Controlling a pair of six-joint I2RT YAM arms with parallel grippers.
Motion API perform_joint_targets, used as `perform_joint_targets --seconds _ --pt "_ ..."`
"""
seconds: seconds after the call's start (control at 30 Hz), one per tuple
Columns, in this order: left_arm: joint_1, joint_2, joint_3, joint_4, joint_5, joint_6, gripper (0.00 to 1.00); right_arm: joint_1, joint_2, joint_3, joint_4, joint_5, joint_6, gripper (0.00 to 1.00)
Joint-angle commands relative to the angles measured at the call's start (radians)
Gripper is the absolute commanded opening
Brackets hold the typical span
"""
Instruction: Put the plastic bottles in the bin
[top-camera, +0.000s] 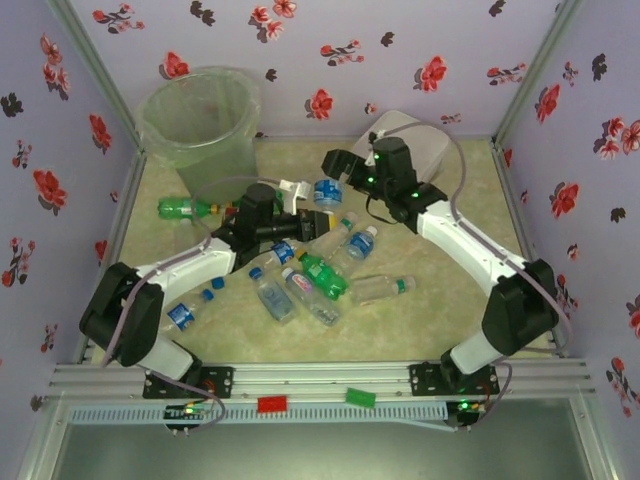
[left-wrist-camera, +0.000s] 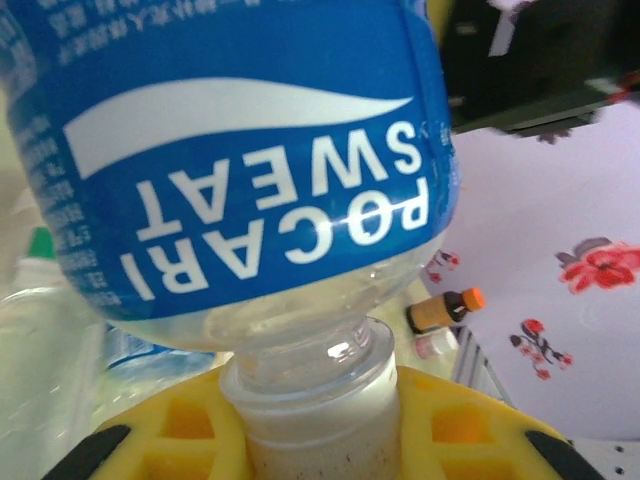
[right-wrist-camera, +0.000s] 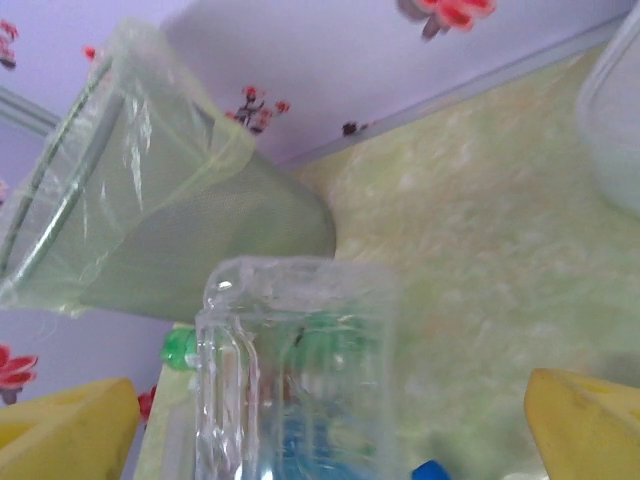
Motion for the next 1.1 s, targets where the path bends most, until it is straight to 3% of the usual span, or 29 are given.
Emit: perform_joint_targets --seconds 0.0,0.23,0.47,0.73,0.93,1.07 --pt "0.02 -0.082 0.054 -0.165 -0.095 0.055 0.02 -0.037 -0.106 -0.044 -0.037 0.08 -0.047 1.0" --pt "0.071 -0.169 0.268 -0.507 -0.249 0.2 0.0 -0.049 -0.219 -0.171 -0.05 0.148 -0.111 1.0" --pt "0.228 -0.154 0.485 -0.616 -0.264 0.246 0.0 -0.029 -0.235 -0.343 0.089 0.137 -0.058 1.0" --pt "0.468 -0.013 0.741 -0.735 -0.264 0.27 0.0 0.0 -0.262 -0.372 -0.025 0.255 -0.12 1.0" --pt "0.566 0.132 0.892 -0.864 -0.283 0.291 0.0 0.0 -0.287 -0.346 -0.094 0.299 -0.166 1.0" --pt "0.583 0.222 0.967 -0.975 -0.311 0.307 0.0 0.002 -0.291 -0.337 -0.094 0.322 -0.158 1.0"
